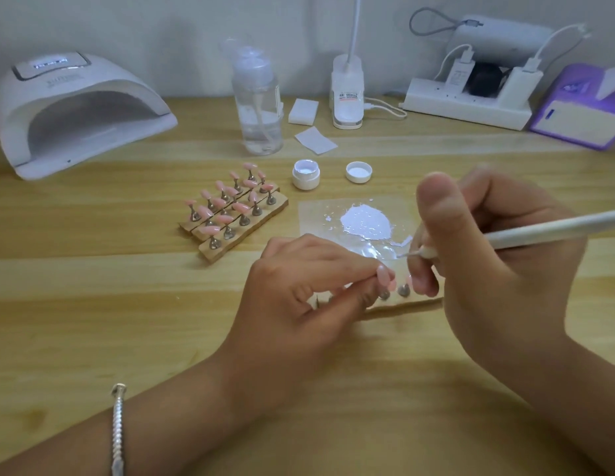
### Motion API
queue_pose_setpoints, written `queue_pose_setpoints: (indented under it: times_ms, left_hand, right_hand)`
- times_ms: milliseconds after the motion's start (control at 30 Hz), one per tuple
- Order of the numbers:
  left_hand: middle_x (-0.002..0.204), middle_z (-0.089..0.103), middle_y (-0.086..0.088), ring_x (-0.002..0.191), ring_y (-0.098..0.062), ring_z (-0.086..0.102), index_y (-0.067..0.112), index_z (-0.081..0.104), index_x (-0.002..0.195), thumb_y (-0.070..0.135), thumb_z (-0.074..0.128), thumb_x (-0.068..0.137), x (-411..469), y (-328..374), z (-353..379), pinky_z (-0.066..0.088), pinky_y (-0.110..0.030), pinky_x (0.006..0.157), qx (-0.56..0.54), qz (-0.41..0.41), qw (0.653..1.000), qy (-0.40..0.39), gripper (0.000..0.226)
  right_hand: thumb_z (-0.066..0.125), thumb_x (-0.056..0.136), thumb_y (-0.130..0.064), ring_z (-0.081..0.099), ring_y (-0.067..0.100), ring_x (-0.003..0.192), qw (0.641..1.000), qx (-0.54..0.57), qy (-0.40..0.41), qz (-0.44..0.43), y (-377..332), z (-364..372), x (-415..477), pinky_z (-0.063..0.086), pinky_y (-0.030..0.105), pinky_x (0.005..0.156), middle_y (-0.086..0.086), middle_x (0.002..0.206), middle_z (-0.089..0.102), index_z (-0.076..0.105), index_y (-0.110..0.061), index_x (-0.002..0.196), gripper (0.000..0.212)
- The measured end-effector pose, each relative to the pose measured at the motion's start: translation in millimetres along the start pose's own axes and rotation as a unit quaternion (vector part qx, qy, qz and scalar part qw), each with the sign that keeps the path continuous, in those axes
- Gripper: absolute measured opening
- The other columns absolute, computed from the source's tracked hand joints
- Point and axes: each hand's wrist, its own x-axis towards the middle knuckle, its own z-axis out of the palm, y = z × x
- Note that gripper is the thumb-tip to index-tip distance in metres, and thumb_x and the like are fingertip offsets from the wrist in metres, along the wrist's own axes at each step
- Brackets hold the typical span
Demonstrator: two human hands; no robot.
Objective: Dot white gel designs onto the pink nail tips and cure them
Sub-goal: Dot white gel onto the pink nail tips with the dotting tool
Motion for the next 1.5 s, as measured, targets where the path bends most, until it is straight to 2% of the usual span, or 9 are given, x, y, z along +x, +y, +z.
queue_pose_setpoints:
  times_ms: [133, 233, 367, 500, 667, 800, 1100, 1267, 1500]
  left_hand:
    - [0.078, 0.071, 0.016, 0.083, -0.01, 0.067, 0.023, 0.08, 0.082, 0.027, 0.069, 0.088, 1.3, -0.1, 0.4, 0.043, -0.04, 0.085, 0.008, 0.013, 1.0, 0.005, 0.012]
    - [0.078, 0.072, 0.014, 0.083, -0.009, 0.067, 0.023, 0.08, 0.083, 0.025, 0.07, 0.088, 1.3, 0.1, 0.3, 0.043, -0.038, 0.084, 0.011, 0.018, 1.0, 0.006, 0.011]
    - [0.077, 0.073, 0.012, 0.083, -0.011, 0.068, 0.026, 0.078, 0.083, 0.022, 0.072, 0.088, 0.8, -0.6, 0.3, 0.043, -0.047, 0.085, 0.011, 0.026, 1.0, 0.001, 0.01]
    - [0.078, 0.073, 0.013, 0.084, -0.01, 0.068, 0.03, 0.077, 0.082, 0.023, 0.072, 0.088, 0.5, -0.8, 0.7, 0.044, -0.047, 0.085, 0.015, 0.029, 0.999, 0.005, 0.01]
    - [0.078, 0.073, 0.012, 0.082, -0.009, 0.068, 0.024, 0.079, 0.082, 0.024, 0.072, 0.086, 0.1, -2.5, 2.0, 0.044, -0.045, 0.083, 0.018, 0.025, 0.999, 0.016, 0.008]
    - [0.076, 0.073, 0.012, 0.082, -0.009, 0.068, 0.034, 0.073, 0.081, 0.022, 0.072, 0.087, 0.9, -2.2, 1.8, 0.045, -0.048, 0.082, 0.014, 0.038, 0.999, 0.014, 0.013]
    - [0.078, 0.072, 0.016, 0.082, -0.008, 0.067, 0.036, 0.073, 0.082, 0.023, 0.073, 0.086, 0.8, -3.3, 2.3, 0.044, -0.049, 0.082, 0.017, 0.039, 0.999, 0.016, 0.014]
    - [0.078, 0.072, 0.015, 0.085, -0.007, 0.067, 0.027, 0.078, 0.083, 0.023, 0.074, 0.086, -0.4, -5.1, 1.7, 0.044, -0.048, 0.082, 0.026, 0.031, 0.999, 0.01, 0.007]
    - [0.079, 0.072, 0.016, 0.086, -0.008, 0.068, 0.03, 0.077, 0.082, 0.024, 0.072, 0.087, -0.2, -4.2, 1.3, 0.044, -0.049, 0.083, 0.022, 0.031, 0.999, 0.01, 0.01]
  right_hand:
    - [0.062, 0.092, -0.019, 0.055, 0.018, 0.035, 1.0, -0.018, -0.014, -0.012, 1.3, 1.2, -2.8, 0.038, 0.02, 0.04, -0.001, 0.047, 0.053, 0.044, -0.015, 0.061, 0.035]
    - [0.059, 0.093, -0.017, 0.056, 0.016, 0.035, 1.0, -0.02, -0.01, -0.007, 2.5, 1.9, -4.4, 0.039, 0.019, 0.041, -0.003, 0.046, 0.052, 0.044, -0.018, 0.061, 0.036]
    - [0.056, 0.095, -0.017, 0.057, 0.015, 0.036, 0.999, -0.029, -0.02, -0.008, 3.4, 2.1, -4.7, 0.041, 0.02, 0.041, -0.002, 0.047, 0.053, 0.045, -0.018, 0.062, 0.035]
    - [0.056, 0.096, -0.014, 0.057, 0.016, 0.037, 0.999, -0.042, -0.029, -0.006, 3.8, 1.7, -5.8, 0.04, 0.018, 0.042, -0.001, 0.048, 0.054, 0.044, -0.016, 0.062, 0.036]
    - [0.057, 0.097, -0.008, 0.057, 0.015, 0.036, 0.998, -0.047, -0.031, 0.0, 4.9, 1.3, -6.5, 0.04, 0.017, 0.042, 0.003, 0.047, 0.055, 0.042, -0.015, 0.062, 0.039]
    - [0.056, 0.097, -0.008, 0.057, 0.014, 0.036, 0.998, -0.046, -0.034, 0.004, 4.7, 1.4, -6.5, 0.04, 0.015, 0.042, 0.006, 0.048, 0.056, 0.042, -0.015, 0.062, 0.039]
    - [0.057, 0.096, -0.012, 0.056, 0.015, 0.037, 0.997, -0.059, -0.042, 0.005, 5.8, 1.5, -6.6, 0.041, 0.018, 0.042, 0.007, 0.047, 0.056, 0.044, -0.004, 0.061, 0.038]
    - [0.057, 0.096, -0.01, 0.054, 0.016, 0.036, 0.998, -0.052, -0.044, 0.01, 6.6, 1.4, -6.4, 0.041, 0.019, 0.043, 0.005, 0.046, 0.056, 0.044, -0.007, 0.061, 0.038]
    - [0.058, 0.096, -0.011, 0.055, 0.014, 0.036, 0.998, -0.047, -0.044, 0.012, 8.6, 1.3, -5.9, 0.04, 0.019, 0.043, 0.003, 0.045, 0.056, 0.044, -0.009, 0.061, 0.038]
